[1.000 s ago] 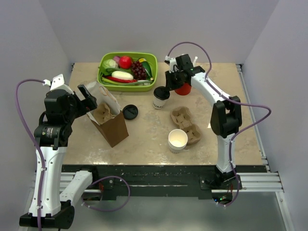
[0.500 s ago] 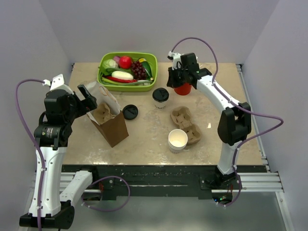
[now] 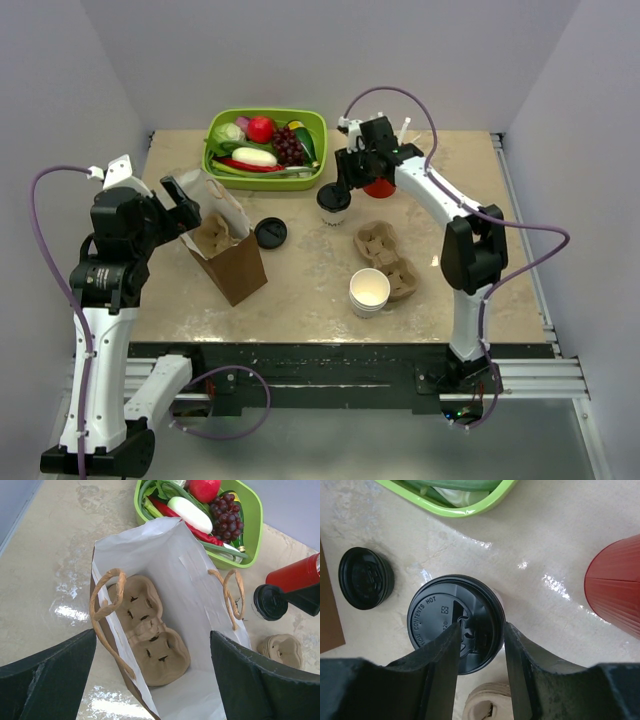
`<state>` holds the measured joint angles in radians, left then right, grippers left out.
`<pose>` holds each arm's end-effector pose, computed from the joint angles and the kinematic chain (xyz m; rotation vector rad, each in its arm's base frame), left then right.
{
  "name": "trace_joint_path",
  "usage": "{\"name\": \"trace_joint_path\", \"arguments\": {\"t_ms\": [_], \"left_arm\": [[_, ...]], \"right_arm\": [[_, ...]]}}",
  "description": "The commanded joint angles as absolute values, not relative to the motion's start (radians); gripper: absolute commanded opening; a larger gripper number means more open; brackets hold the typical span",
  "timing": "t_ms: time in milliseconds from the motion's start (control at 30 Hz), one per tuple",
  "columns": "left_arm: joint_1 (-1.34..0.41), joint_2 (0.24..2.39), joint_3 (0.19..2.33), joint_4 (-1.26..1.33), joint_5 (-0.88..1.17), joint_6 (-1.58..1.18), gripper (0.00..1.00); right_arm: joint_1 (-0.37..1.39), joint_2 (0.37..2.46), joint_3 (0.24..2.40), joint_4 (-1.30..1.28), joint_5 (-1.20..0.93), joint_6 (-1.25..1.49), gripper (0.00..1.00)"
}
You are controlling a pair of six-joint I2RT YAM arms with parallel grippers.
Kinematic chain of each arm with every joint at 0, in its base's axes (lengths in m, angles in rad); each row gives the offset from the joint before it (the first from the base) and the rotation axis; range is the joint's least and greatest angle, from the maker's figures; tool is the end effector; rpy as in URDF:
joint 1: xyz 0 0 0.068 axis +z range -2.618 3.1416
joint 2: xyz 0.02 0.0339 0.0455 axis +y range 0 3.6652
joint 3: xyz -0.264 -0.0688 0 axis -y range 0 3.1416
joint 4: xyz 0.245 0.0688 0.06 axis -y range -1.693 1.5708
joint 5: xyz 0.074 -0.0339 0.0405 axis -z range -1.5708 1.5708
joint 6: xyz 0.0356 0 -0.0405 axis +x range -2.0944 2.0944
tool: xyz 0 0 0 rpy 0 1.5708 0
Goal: Pack the takeout coffee
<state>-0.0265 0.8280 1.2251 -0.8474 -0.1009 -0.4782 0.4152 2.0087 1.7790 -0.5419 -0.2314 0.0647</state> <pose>0.1427 -0.0002 0.4104 -0.5158 1.9587 -0.2181 0.4195 0.1939 0.2795 -0.5278 2.3136 0.5054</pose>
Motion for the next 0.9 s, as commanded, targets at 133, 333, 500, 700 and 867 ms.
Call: {"name": "trace_joint_path", "arguments": {"t_ms": [133, 333, 500, 700, 867], "left_arm": [[-0.023, 0.816, 1.256, -0.833, -0.107, -0.472, 1.0], [-0.023, 0.816, 1.25, -0.831, -0.11, -0.474, 1.0], [-0.023, 0.813, 1.246, -0.83, -0.107, -0.474, 1.0], [-0.023, 0.81, 1.247, -0.834, -0.114, -0.474, 1.0], [-0.023, 0.808, 1.249, -0.833, -0.115, -0.474, 1.0]], "right_arm": [[0.423, 2.043, 1.856, -0.609, -0.159, 0.095, 0.43], [0.425, 2.049, 1.847, -0.617, -0.198, 0.12, 0.22], [0.426, 2.029, 1.821, -0.58, -0.233, 0.137, 0.0], [0.429, 1.984, 1.773, -0.511, -0.224, 0.135, 0.0], [0.428, 1.947, 1.752, -0.477, -0.218, 0.133, 0.0]]}}
